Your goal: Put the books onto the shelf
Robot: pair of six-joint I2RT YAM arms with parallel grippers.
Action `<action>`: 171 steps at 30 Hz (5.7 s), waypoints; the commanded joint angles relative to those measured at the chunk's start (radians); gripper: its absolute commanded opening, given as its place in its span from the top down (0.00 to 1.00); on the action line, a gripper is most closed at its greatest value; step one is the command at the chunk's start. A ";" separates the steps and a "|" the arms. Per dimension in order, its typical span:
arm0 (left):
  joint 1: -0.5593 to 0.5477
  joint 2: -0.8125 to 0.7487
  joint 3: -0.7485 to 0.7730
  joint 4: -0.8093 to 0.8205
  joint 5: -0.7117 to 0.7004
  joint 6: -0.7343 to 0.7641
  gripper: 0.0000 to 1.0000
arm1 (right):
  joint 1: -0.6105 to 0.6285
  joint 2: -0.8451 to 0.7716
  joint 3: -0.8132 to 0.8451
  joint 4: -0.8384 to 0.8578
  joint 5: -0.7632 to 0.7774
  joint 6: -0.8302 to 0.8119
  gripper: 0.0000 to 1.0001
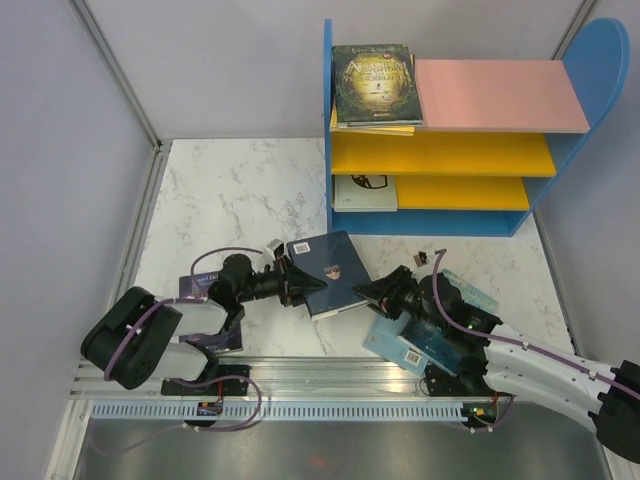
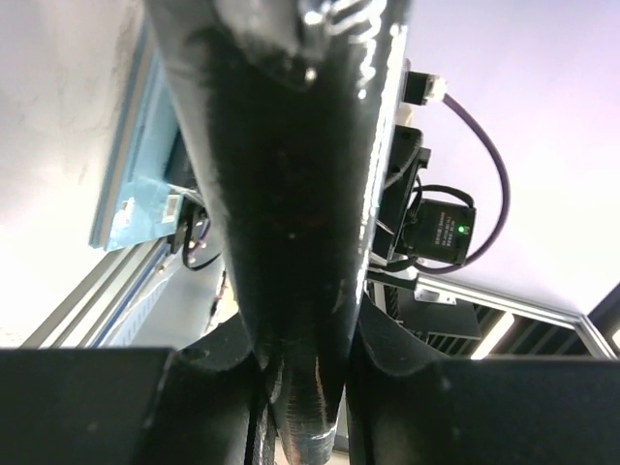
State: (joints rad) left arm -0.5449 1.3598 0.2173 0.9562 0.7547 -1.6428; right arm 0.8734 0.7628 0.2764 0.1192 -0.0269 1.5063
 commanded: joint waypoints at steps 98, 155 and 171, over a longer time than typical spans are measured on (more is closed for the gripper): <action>0.102 -0.522 0.258 -1.272 0.084 0.761 0.45 | -0.491 0.624 0.630 0.126 -0.199 -0.256 0.61; 0.178 -0.433 0.295 -1.344 0.098 0.868 0.50 | -0.579 0.748 0.711 -0.069 -0.300 -0.258 0.71; 0.209 -0.415 0.317 -1.366 0.058 0.888 0.50 | -0.610 0.839 0.734 -0.018 -0.301 -0.192 0.48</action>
State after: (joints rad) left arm -0.3458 0.9413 0.4961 -0.4080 0.8143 -0.7971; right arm 0.2760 1.5753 0.9833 0.1009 -0.3428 1.3148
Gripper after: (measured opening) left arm 0.502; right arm 0.524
